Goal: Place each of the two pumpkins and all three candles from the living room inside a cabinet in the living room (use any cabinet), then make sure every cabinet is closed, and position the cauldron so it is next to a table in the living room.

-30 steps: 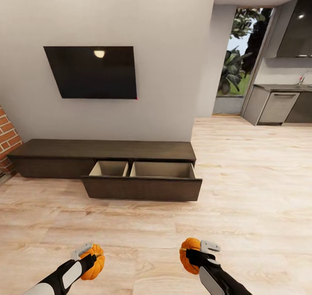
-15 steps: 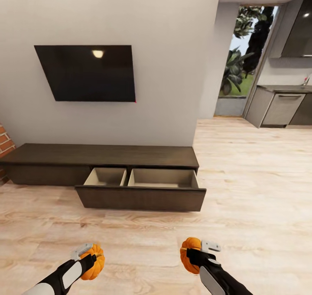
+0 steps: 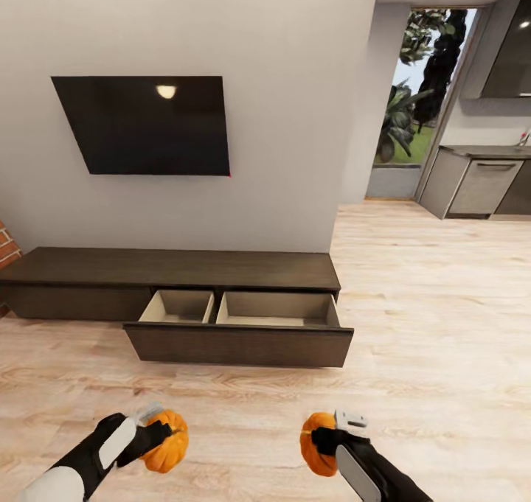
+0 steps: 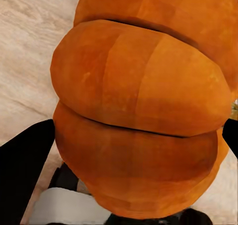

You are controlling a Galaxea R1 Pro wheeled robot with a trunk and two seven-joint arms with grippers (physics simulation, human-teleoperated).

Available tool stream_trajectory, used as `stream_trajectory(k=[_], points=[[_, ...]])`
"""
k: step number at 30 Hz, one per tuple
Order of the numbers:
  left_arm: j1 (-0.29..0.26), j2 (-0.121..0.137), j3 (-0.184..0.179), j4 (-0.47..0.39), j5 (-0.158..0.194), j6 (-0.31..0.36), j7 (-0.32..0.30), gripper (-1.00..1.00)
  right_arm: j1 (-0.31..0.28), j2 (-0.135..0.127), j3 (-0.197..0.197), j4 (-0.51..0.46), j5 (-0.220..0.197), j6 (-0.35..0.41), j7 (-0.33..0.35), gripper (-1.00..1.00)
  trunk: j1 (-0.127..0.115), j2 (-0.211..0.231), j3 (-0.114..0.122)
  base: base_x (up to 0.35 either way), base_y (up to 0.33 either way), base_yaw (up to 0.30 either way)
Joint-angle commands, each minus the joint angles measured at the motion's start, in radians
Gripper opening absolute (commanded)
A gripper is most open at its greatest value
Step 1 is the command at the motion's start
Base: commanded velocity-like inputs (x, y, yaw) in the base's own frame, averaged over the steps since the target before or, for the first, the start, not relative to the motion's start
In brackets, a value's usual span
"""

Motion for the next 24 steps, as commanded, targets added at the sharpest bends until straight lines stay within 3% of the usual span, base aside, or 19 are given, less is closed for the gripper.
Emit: stream_trajectory(k=[1,4,8,10,15,24], points=[[0.0,0.023,-0.007,-0.105,0.005,0.116,0.011,-1.0,-0.004,0.0,0.002,-0.007,-0.001,0.051,-0.012,-1.0,0.0,-0.001,-0.001,0.0,0.0,0.0],[0.0,0.048,-0.005,-0.31,0.0,0.306,0.02,-1.0,-0.006,0.001,-0.041,-0.068,-0.019,0.155,-0.015,-1.0,0.0,-0.001,-0.001,0.0,0.0,0.0],[-0.005,0.074,0.012,-0.444,-0.006,0.442,0.024,-1.0,-0.011,-0.002,-0.145,-0.216,-0.028,0.322,-0.027,-1.0,0.0,-0.001,-0.001,0.0,0.0,0.0],[-0.011,0.079,0.018,-0.465,-0.007,0.461,0.025,-1.0,-0.013,-0.001,-0.175,-0.261,-0.031,0.368,-0.066,-1.0,0.0,-0.001,-0.001,0.0,0.0,0.0],[-0.02,0.074,0.017,-0.476,-0.009,0.472,0.025,-1.0,-0.013,0.001,-0.187,-0.294,-0.032,0.383,-0.147,-1.0,0.0,-0.001,-0.001,0.0,0.0,0.0],[-0.021,0.044,0.017,-0.475,-0.009,0.471,0.026,-1.0,-0.013,-0.001,-0.188,-0.294,-0.027,0.388,-0.166,-1.0,0.0,-0.001,-0.001,0.0,0.0,0.0]])
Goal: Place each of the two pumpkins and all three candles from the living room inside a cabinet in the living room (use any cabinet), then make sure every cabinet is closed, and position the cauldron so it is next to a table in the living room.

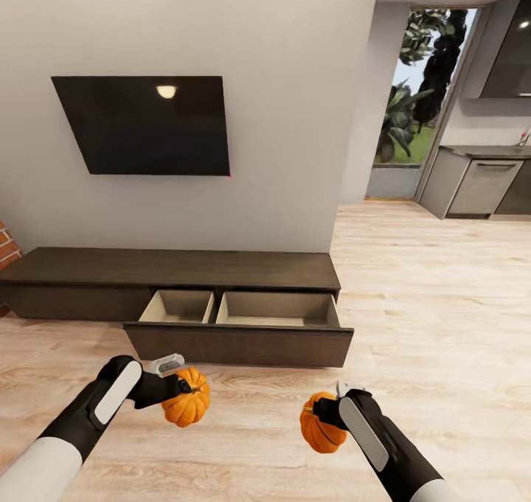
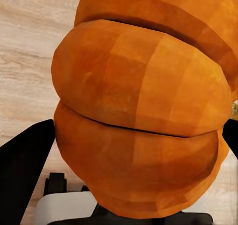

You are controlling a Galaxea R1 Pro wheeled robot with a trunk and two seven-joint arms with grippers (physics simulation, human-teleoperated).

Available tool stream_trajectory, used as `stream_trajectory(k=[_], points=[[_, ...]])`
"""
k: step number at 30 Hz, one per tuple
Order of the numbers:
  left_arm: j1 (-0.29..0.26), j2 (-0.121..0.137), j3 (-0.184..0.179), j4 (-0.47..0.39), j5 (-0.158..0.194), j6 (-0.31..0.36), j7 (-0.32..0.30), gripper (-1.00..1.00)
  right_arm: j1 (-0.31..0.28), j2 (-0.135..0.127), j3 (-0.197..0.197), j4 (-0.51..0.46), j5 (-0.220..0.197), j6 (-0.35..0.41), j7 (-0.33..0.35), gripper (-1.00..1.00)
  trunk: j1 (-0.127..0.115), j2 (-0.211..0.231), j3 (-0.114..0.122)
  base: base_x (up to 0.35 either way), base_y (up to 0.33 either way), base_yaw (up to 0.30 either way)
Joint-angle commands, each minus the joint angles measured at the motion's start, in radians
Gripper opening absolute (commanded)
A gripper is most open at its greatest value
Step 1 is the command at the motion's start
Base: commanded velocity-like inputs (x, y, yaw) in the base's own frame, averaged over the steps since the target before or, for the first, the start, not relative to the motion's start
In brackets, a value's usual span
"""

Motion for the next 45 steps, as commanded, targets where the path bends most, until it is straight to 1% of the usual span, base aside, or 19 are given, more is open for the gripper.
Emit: stream_trajectory(k=[1,4,8,9,11,13,15,18,26,32,39,41,43,45], points=[[-0.001,0.0,-0.003,0.003,0.005,0.002,0.01,-1.0,-0.001,-0.001,0.005,-0.005,-0.009,0.002,-0.01,-1.0,0.0,-0.001,-0.001,0.0,0.0,0.0],[-0.001,0.014,0.003,0.001,0.004,0.002,0.01,-1.0,-0.001,-0.001,0.006,-0.009,-0.005,-0.004,-0.009,-1.0,0.0,-0.001,-0.001,0.0,0.0,0.0],[-0.001,0.016,-0.007,0.007,0.003,0.001,0.02,-1.0,-0.001,-0.001,0.007,-0.009,-0.001,-0.007,-0.009,-1.0,0.0,-0.001,-0.001,0.0,0.0,0.0],[-0.001,0.015,-0.008,0.008,0.002,0.002,0.052,-1.0,-0.001,-0.002,0.007,-0.01,-0.002,-0.007,-0.009,-1.0,0.0,-0.001,-0.001,0.0,0.0,0.0],[-0.001,0.014,-0.003,0.004,0.003,0.002,0.094,-1.0,-0.001,-0.001,0.006,-0.01,-0.004,-0.007,-0.009,-1.0,0.0,-0.001,-0.001,0.0,0.0,0.0],[-0.001,0.013,-0.002,0.002,0.003,0.002,0.119,-1.0,-0.001,-0.001,0.006,-0.011,-0.006,-0.007,-0.008,-1.0,0.0,-0.001,-0.001,0.0,0.0,0.0],[-0.001,0.012,-0.002,0.002,0.003,0.002,0.129,-1.0,-0.001,0.0,0.005,-0.018,-0.007,-0.007,-0.008,-1.0,0.0,-0.001,-0.001,0.0,0.0,0.0],[-0.001,0.011,-0.003,0.001,0.006,0.001,0.136,-1.0,-0.001,-0.002,0.008,-0.051,-0.005,0.002,-0.008,-1.0,0.0,-0.001,-0.001,0.0,0.0,0.0],[-0.001,0.013,0.009,-0.001,0.017,0.002,0.136,-1.0,-0.001,-0.002,0.007,-0.057,-0.011,0.004,-0.008,-1.0,0.0,-0.001,-0.001,0.0,0.0,0.0],[-0.001,0.013,0.011,-0.001,0.023,0.004,0.135,-1.0,-0.001,-0.002,0.005,-0.057,-0.016,0.005,-0.008,-1.0,0.0,-0.001,-0.001,0.001,0.0,0.0],[-0.001,0.011,0.007,-0.001,0.038,0.004,0.134,-1.0,-0.001,-0.001,0.005,-0.06,-0.016,0.007,-0.008,-1.0,0.0,-0.001,-0.001,0.225,0.0,0.0],[-0.001,0.011,0.006,-0.003,0.047,0.005,0.133,-1.0,-0.001,0.0,0.007,-0.064,-0.017,0.008,-0.008,-1.0,0.0,-0.001,-0.001,0.315,0.0,0.0],[-0.001,0.012,0.006,-0.017,0.069,0.005,0.13,-1.0,-0.001,-0.001,0.009,-0.111,-0.017,0.02,-0.008,-1.0,0.0,-0.001,-0.001,0.322,0.0,0.0],[0.003,0.015,0.005,-0.061,0.104,0.007,0.129,-1.0,-0.001,-0.002,0.008,-0.179,-0.017,0.06,-0.008,-1.0,0.0,-0.001,-0.001,0.324,0.0,0.0]])
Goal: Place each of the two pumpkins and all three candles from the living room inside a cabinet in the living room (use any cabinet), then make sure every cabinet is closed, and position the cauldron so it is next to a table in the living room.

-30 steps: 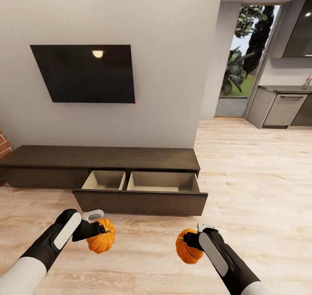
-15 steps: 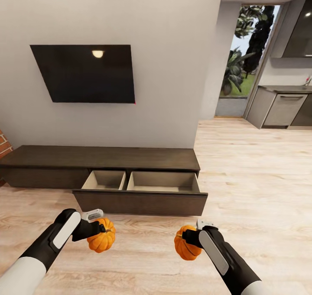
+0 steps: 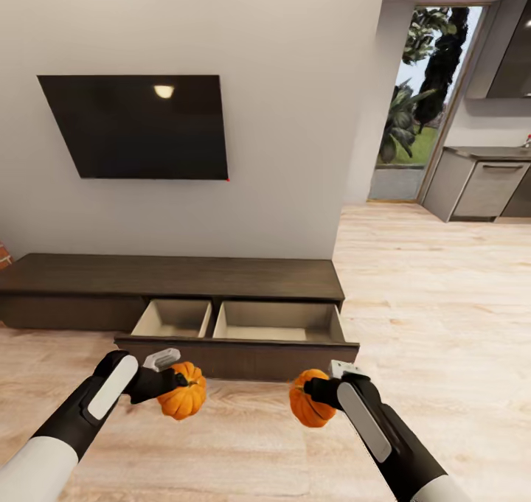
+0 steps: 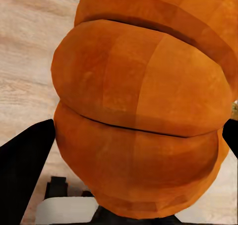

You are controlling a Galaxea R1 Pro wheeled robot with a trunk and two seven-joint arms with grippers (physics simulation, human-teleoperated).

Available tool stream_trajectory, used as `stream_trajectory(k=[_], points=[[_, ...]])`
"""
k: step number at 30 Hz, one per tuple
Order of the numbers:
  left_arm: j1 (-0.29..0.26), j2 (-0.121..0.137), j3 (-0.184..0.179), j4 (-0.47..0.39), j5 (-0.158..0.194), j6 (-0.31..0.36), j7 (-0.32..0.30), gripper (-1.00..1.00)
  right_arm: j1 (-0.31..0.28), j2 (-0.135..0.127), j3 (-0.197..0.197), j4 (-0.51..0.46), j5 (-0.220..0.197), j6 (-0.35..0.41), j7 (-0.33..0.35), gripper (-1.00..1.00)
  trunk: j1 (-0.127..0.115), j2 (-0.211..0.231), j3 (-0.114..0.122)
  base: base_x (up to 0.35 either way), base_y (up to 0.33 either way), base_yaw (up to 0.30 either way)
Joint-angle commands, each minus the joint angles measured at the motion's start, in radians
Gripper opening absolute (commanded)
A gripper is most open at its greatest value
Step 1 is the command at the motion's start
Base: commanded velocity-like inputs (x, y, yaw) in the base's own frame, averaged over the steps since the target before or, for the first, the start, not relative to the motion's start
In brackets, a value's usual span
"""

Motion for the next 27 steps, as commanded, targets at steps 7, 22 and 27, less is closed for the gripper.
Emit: stream_trajectory(k=[7,22,27], points=[[0.012,0.013,-0.012,-0.23,0.15,0.009,0.01,-1.0,-0.001,-0.002,0.001,-0.18,-0.021,0.104,-0.011,-1.0,0.001,-0.001,-0.001,0.325,0.0,0.0],[0.04,0.015,-0.013,-0.339,0.16,0.009,0.011,-1.0,-0.001,-0.002,0.001,-0.244,-0.077,0.11,-0.009,-1.0,0.001,-0.001,-0.001,0.327,0.0,0.0],[0.041,0.015,-0.013,-0.339,0.16,0.008,0.011,-1.0,-0.001,-0.002,0.001,-0.244,-0.077,0.109,-0.009,-1.0,0.001,-0.001,-0.001,0.327,0.0,0.0]])
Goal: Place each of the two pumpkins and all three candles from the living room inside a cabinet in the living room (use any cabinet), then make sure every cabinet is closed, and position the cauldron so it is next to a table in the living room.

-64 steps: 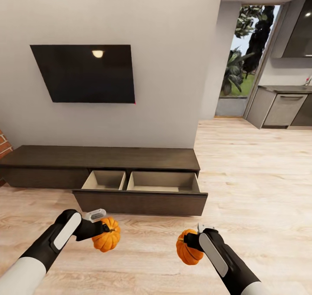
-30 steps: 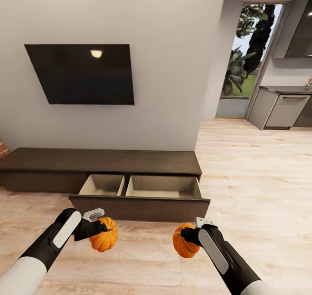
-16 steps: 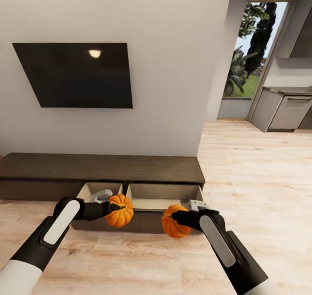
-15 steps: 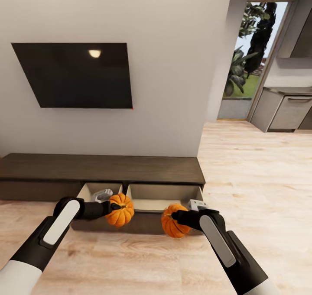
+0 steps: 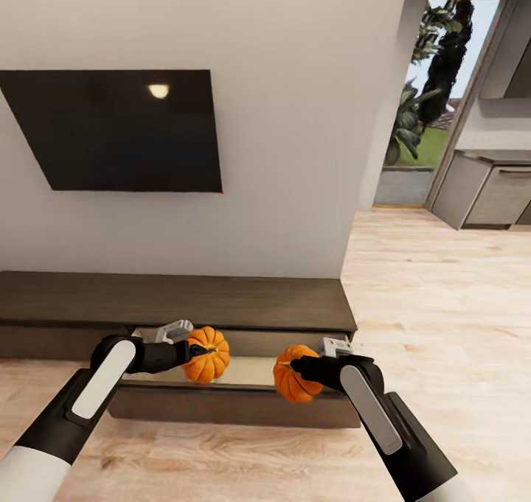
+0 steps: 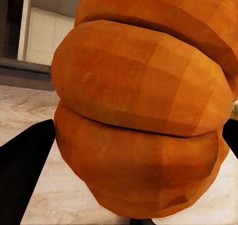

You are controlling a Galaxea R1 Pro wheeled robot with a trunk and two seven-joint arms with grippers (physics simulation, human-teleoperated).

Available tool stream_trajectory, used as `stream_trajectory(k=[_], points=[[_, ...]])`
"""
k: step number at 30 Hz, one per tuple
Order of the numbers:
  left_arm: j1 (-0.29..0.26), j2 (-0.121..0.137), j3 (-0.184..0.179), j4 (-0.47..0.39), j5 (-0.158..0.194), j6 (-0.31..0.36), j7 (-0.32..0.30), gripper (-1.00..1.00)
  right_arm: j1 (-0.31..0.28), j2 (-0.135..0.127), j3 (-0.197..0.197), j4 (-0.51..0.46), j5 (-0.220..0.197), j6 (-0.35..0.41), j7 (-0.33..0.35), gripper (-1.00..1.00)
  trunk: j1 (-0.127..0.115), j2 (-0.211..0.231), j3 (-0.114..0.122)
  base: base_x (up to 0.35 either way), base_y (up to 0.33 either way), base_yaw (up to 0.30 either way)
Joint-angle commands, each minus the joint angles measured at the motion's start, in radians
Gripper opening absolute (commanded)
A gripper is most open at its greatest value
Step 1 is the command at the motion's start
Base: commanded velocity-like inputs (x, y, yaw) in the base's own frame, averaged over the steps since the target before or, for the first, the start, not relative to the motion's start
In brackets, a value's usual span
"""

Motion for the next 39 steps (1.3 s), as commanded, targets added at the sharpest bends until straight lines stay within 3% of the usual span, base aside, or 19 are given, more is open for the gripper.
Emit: stream_trajectory(k=[1,8,39], points=[[-0.001,0.001,-0.002,-0.001,0.017,-0.001,0.011,-1.0,-0.001,-0.001,0.002,-0.001,-0.011,-0.001,-0.01,-1.0,0.001,-0.001,-0.001,0.327,0.0,0.0],[-0.001,0.001,-0.002,0.0,0.017,-0.001,0.013,-1.0,-0.001,-0.001,0.002,-0.001,-0.011,-0.001,-0.01,-1.0,0.001,-0.001,-0.001,0.276,0.0,0.0],[-0.001,0.001,-0.002,0.004,0.017,-0.001,0.014,-1.0,-0.001,-0.001,0.002,0.0,-0.013,0.0,-0.004,-1.0,0.001,-0.001,-0.001,0.034,0.0,-0.06]])
